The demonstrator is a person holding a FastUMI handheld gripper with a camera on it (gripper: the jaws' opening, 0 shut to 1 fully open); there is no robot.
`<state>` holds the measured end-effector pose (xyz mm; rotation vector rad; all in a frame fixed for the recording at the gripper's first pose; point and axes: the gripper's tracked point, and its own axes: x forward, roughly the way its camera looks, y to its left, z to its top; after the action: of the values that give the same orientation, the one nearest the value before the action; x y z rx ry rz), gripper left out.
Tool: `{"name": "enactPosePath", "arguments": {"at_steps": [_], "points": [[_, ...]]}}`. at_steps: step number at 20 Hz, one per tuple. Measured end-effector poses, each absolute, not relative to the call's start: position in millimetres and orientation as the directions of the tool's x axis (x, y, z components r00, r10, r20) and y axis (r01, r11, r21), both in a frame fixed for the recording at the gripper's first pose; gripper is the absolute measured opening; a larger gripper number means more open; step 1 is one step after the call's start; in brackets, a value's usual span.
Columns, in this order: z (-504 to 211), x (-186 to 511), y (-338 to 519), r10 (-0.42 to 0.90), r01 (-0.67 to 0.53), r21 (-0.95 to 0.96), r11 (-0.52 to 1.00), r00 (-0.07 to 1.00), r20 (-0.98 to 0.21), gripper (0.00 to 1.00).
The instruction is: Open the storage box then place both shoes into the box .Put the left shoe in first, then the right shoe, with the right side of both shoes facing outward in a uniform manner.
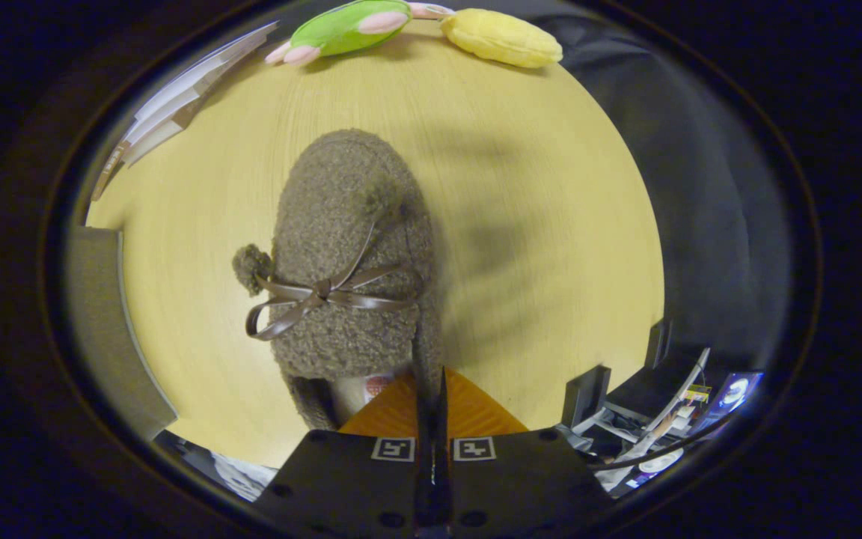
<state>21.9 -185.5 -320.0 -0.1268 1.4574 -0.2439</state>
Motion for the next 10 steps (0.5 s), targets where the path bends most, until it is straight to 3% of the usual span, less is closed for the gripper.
{"name": "enactPosePath", "arguments": {"at_steps": [10], "points": [[-279,12,-188,-0.37,0.08,-0.361,0.929,0.155,-0.916,0.05]]}}
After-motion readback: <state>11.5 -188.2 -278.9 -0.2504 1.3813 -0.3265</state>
